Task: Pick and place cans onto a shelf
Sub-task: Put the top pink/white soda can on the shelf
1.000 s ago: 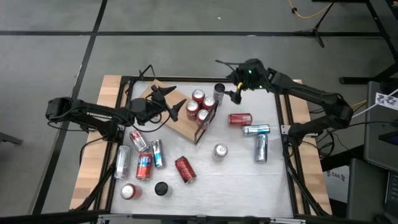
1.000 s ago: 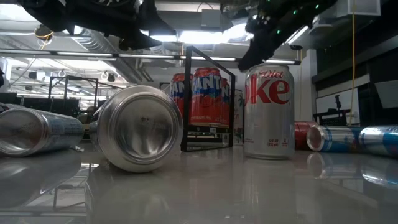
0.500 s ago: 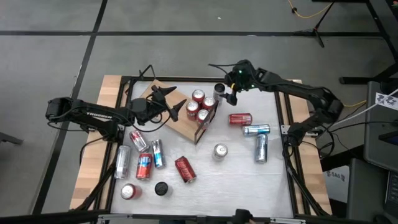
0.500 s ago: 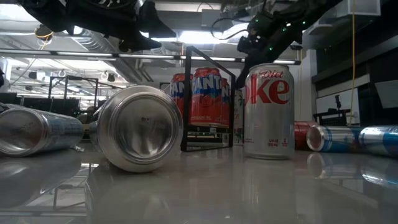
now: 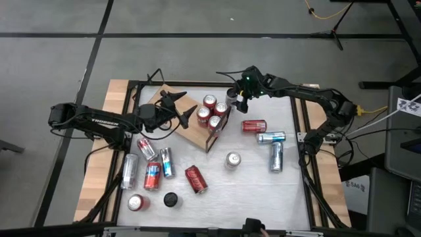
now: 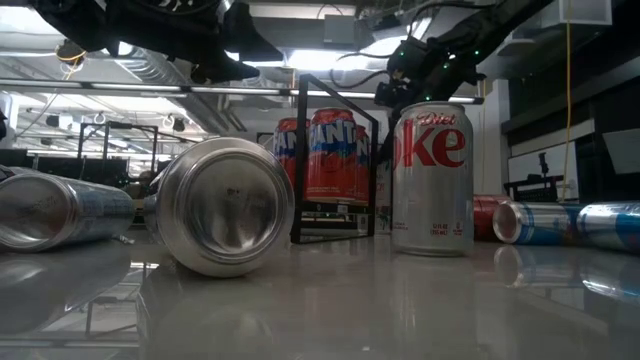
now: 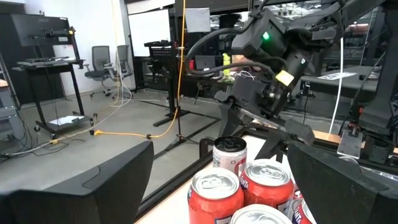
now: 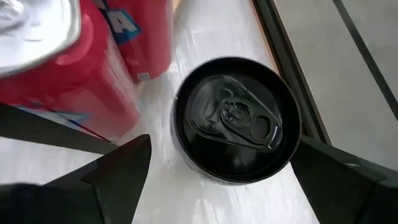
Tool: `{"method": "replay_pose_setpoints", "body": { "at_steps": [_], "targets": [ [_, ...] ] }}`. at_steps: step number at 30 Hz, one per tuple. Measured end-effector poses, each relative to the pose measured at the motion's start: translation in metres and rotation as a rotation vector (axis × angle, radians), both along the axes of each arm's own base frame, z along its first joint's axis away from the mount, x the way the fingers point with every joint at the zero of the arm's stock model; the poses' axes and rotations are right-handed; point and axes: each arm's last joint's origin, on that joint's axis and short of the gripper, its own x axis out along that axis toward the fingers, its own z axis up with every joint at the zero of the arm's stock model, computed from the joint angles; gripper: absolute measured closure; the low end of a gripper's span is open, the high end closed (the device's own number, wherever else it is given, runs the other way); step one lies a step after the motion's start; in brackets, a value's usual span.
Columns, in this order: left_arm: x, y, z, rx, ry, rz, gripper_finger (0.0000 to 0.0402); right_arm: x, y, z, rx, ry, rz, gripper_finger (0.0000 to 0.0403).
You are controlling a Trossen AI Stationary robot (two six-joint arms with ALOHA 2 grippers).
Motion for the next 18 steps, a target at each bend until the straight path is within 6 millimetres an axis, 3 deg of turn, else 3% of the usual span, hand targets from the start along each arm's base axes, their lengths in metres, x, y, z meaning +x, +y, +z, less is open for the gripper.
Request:
{"method": "replay_pose_setpoints", "body": {
  "at_steps": [18],
  "targets": [
    [0.0002, -0.0002, -0.0003, 0.000, 0.004, -0.008, 0.0038, 0.0033, -0.0025, 0.0019, -0.028, -0.036, -0.006, 0.0040]
  ]
}}
